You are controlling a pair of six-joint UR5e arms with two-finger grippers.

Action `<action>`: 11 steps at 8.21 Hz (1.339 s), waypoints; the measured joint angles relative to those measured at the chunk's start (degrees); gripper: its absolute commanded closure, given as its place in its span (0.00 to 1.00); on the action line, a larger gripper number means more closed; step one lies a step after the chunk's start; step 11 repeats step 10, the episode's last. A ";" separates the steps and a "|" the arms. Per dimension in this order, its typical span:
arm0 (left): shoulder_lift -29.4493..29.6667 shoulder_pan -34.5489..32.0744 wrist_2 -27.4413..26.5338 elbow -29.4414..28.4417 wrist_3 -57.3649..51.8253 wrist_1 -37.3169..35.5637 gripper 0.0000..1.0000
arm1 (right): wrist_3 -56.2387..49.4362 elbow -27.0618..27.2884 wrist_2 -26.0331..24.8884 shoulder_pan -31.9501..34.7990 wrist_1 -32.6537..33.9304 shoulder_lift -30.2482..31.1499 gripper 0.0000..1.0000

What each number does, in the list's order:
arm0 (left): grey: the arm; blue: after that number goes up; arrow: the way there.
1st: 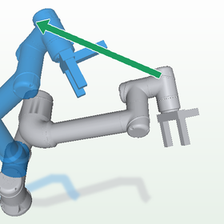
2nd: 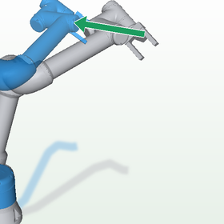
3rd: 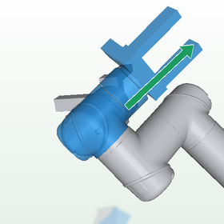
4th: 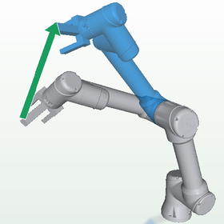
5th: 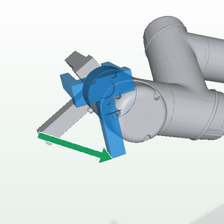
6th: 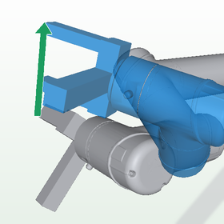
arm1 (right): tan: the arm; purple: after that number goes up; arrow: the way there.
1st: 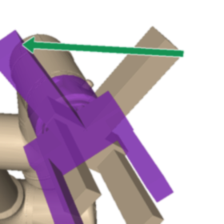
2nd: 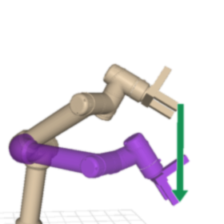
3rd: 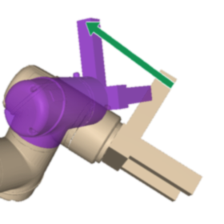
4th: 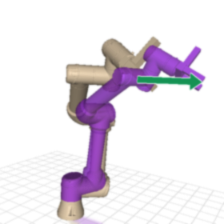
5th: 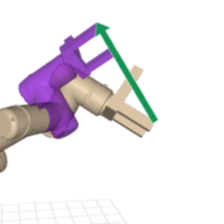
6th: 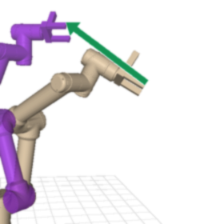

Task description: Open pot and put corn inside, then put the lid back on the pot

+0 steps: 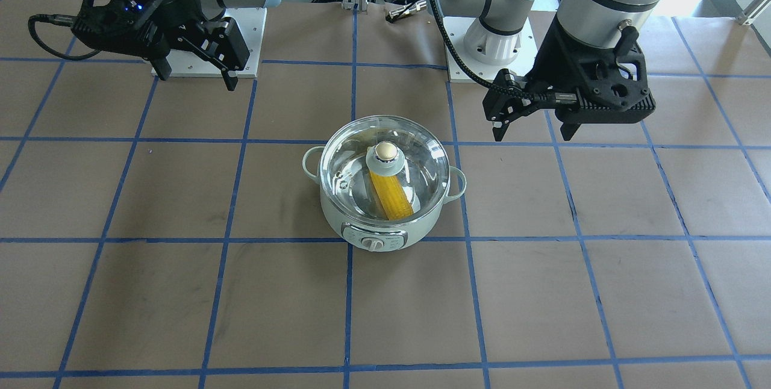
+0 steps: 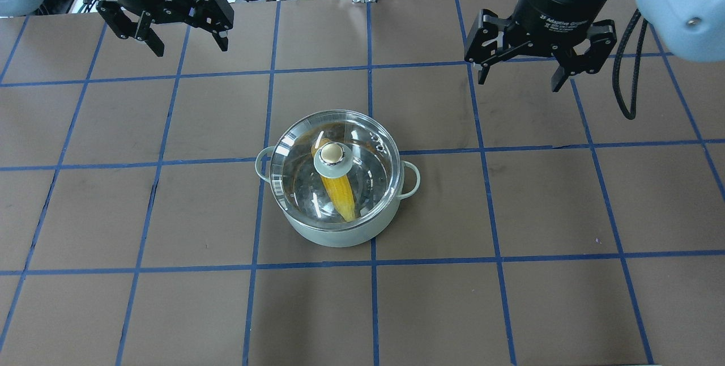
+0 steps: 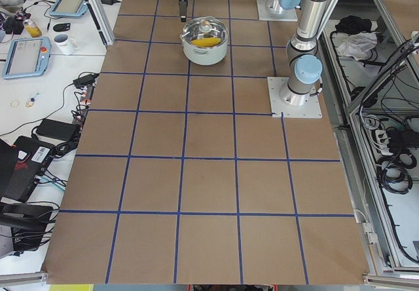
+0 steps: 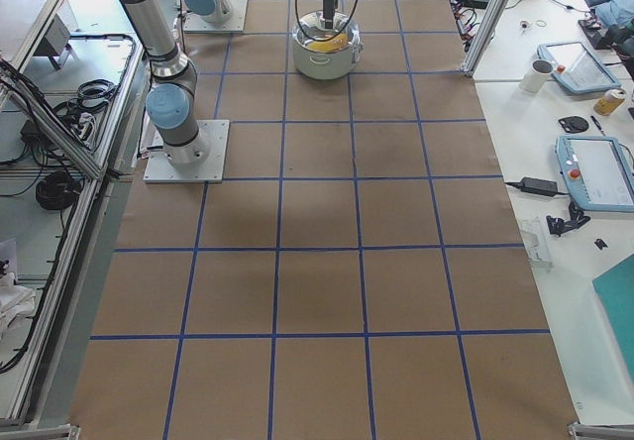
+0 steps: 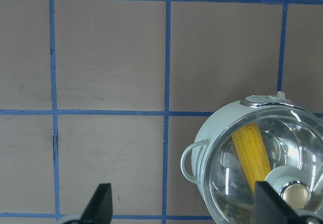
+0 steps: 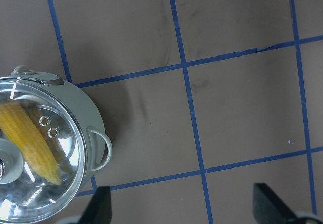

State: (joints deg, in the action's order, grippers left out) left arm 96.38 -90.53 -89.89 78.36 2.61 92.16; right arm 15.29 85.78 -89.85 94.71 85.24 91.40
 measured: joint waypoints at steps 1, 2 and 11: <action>-0.02 0.00 -0.05 0.07 0.01 0.06 0.00 | -0.47 0.00 0.00 -0.10 0.19 -0.03 0.00; -0.05 0.00 -0.12 0.16 -0.03 0.10 0.00 | -0.88 0.00 0.01 -0.16 0.29 -0.10 0.00; -0.31 0.00 -2.04 1.00 -0.32 -0.05 0.00 | -1.75 0.00 0.40 -0.23 0.04 -0.21 0.00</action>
